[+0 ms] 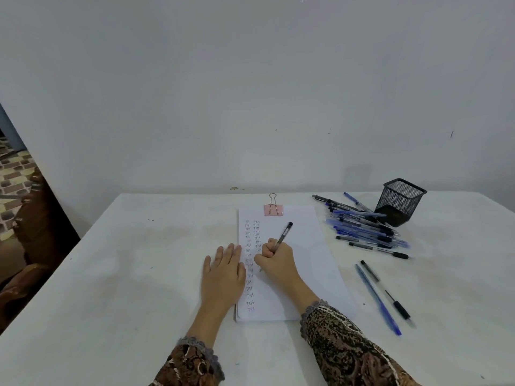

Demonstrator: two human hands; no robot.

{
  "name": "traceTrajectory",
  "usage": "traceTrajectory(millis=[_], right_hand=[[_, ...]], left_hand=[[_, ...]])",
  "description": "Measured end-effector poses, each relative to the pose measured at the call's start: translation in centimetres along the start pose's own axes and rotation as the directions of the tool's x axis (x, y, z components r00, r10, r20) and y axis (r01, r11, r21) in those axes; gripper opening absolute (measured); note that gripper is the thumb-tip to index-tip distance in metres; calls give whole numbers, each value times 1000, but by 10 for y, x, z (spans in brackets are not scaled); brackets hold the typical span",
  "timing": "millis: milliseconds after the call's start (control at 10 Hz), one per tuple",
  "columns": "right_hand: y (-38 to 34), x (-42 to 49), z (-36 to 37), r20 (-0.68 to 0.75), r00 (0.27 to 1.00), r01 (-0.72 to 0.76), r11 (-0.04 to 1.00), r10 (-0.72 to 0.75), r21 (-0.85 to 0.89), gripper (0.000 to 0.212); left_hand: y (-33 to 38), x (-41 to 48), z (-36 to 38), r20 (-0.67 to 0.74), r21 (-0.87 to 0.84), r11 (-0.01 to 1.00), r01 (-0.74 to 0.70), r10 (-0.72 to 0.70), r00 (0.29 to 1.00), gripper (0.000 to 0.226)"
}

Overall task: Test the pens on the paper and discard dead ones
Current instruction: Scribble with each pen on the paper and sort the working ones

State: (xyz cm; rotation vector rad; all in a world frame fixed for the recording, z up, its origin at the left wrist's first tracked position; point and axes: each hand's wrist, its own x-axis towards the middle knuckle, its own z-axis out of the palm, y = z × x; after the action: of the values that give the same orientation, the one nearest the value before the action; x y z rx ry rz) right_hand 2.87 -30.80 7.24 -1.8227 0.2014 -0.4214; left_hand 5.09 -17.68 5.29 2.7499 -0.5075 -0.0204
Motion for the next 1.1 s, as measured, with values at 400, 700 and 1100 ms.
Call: traceTrajectory(millis=[400, 700, 1100], right_hand=[[2, 0, 0, -61, 998, 27, 1000, -27, -7, 48], [4, 2, -3, -99, 994, 37, 999, -40, -28, 49], [6, 1, -3, -74, 995, 67, 998, -67, -8, 46]], left_hand=[[0, -1, -1, -6, 3, 1000, 0, 0, 1000, 50], [0, -1, -1, -15, 21, 1000, -1, 1, 1000, 50], [2, -1, -1, -11, 13, 1000, 3, -3, 1000, 50]])
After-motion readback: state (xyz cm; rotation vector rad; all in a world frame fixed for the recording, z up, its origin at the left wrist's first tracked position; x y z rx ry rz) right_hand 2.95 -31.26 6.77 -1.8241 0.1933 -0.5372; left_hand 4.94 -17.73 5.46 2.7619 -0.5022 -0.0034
